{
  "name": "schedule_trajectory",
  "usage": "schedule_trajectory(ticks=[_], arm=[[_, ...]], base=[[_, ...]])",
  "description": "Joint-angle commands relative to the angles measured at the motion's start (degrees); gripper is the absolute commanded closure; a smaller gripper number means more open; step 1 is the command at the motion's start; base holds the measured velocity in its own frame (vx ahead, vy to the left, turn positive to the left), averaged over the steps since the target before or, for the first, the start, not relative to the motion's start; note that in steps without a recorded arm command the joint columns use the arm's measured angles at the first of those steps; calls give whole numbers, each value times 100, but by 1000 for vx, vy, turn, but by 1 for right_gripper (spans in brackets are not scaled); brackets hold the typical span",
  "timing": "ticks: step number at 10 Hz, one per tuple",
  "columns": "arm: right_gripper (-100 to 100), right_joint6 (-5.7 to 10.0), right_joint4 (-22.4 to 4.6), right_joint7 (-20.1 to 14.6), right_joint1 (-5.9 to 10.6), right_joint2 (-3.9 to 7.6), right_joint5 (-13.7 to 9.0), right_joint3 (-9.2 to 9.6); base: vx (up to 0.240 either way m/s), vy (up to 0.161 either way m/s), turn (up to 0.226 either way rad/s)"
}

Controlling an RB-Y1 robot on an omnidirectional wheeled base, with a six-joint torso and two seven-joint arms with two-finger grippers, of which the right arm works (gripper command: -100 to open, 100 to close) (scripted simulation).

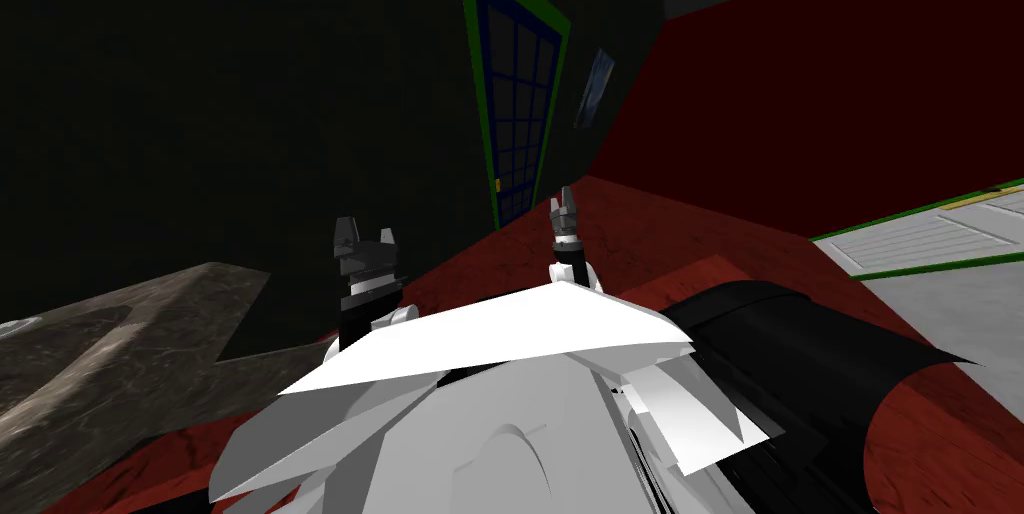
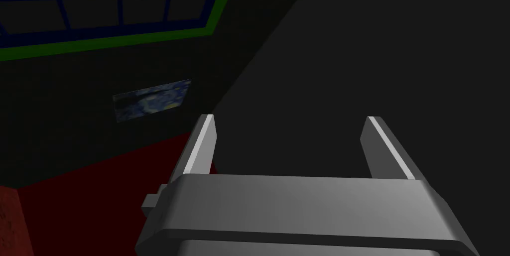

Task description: Pull the door open

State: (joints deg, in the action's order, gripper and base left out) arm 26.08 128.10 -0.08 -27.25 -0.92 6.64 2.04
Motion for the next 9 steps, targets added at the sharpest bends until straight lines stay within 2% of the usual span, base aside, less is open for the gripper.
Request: schedule_trajectory(ticks=[1,9], arm=[[-100,66,-194,-171,54,87,-145,38],[-100,345,-1015,-898,284,369,-758,200]], base=[[102,-102,193],[111,-42,124]])
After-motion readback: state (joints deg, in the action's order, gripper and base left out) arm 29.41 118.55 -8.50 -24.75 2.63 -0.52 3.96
